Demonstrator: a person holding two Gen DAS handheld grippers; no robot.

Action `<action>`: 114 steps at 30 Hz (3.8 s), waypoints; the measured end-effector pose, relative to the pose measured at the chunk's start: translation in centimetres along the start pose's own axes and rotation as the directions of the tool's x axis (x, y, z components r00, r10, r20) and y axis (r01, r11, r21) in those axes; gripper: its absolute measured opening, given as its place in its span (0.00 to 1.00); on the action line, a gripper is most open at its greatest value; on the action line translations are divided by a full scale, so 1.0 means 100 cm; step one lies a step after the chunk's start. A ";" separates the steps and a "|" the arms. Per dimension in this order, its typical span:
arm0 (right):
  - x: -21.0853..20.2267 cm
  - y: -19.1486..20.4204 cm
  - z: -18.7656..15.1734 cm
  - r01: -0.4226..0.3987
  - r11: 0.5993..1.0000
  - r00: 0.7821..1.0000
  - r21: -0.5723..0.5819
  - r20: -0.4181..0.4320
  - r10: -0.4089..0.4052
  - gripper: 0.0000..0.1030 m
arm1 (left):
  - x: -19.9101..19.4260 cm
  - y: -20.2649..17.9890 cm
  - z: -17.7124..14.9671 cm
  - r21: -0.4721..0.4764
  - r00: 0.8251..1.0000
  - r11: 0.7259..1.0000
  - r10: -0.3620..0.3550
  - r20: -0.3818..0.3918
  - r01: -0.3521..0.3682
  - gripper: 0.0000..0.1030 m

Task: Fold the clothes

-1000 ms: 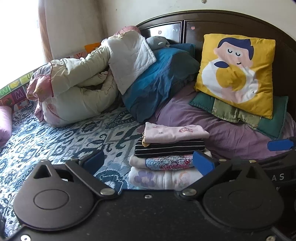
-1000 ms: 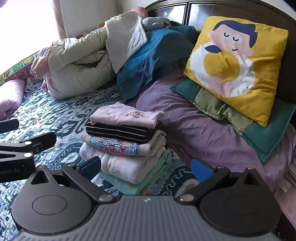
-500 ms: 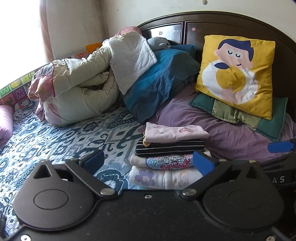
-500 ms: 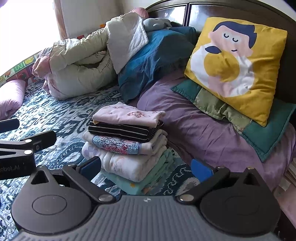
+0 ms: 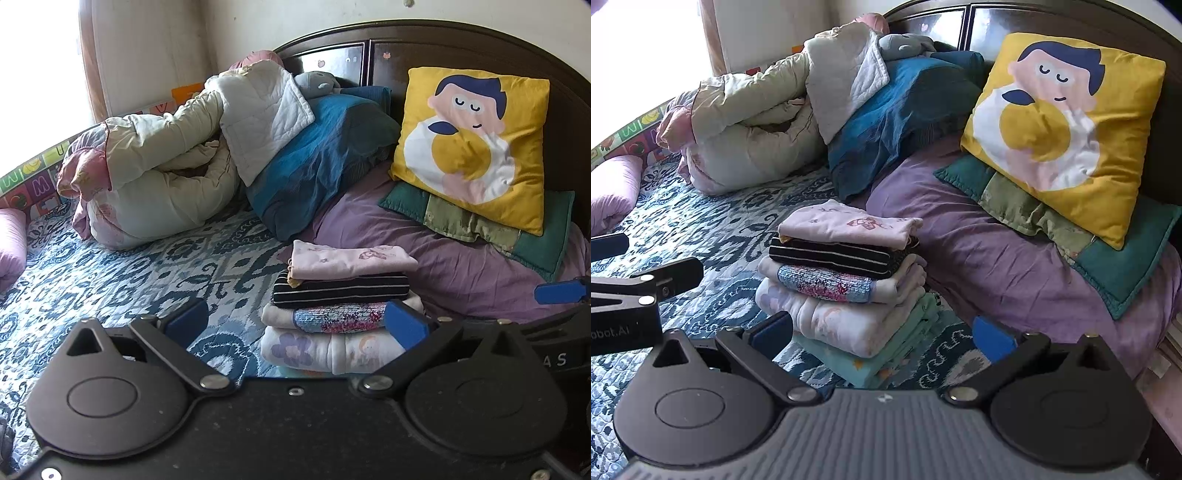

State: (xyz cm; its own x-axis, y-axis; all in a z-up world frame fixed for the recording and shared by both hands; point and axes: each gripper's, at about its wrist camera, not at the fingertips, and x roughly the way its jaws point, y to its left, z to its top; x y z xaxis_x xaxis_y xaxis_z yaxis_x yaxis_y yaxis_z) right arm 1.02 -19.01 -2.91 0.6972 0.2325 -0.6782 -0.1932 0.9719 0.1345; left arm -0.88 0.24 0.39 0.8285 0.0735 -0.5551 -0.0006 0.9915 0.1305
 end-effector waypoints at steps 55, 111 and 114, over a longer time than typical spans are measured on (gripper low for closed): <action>0.081 -0.034 0.027 -0.086 0.996 0.996 0.019 0.037 0.085 1.00 | 0.095 0.010 -0.001 -0.003 0.990 0.991 -0.137 -0.011 0.137 1.00; 0.076 0.010 0.031 -0.253 0.958 0.949 -0.137 0.158 0.273 0.07 | 0.071 0.086 -0.006 -0.060 0.947 0.951 -0.292 0.136 0.302 0.08; 0.051 0.026 0.028 -0.275 0.945 0.939 -0.178 0.161 0.304 0.07 | 0.036 0.106 -0.009 -0.077 0.953 0.958 -0.262 0.151 0.276 0.08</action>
State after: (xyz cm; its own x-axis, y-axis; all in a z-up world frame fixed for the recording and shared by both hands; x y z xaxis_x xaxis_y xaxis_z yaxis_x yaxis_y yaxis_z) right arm 6.06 -15.22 -4.02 0.7073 0.5198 -0.4791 -0.4973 0.8475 0.1854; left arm 1.54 11.12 -0.96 0.8742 -0.2062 -0.4397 0.1850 0.9785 -0.0910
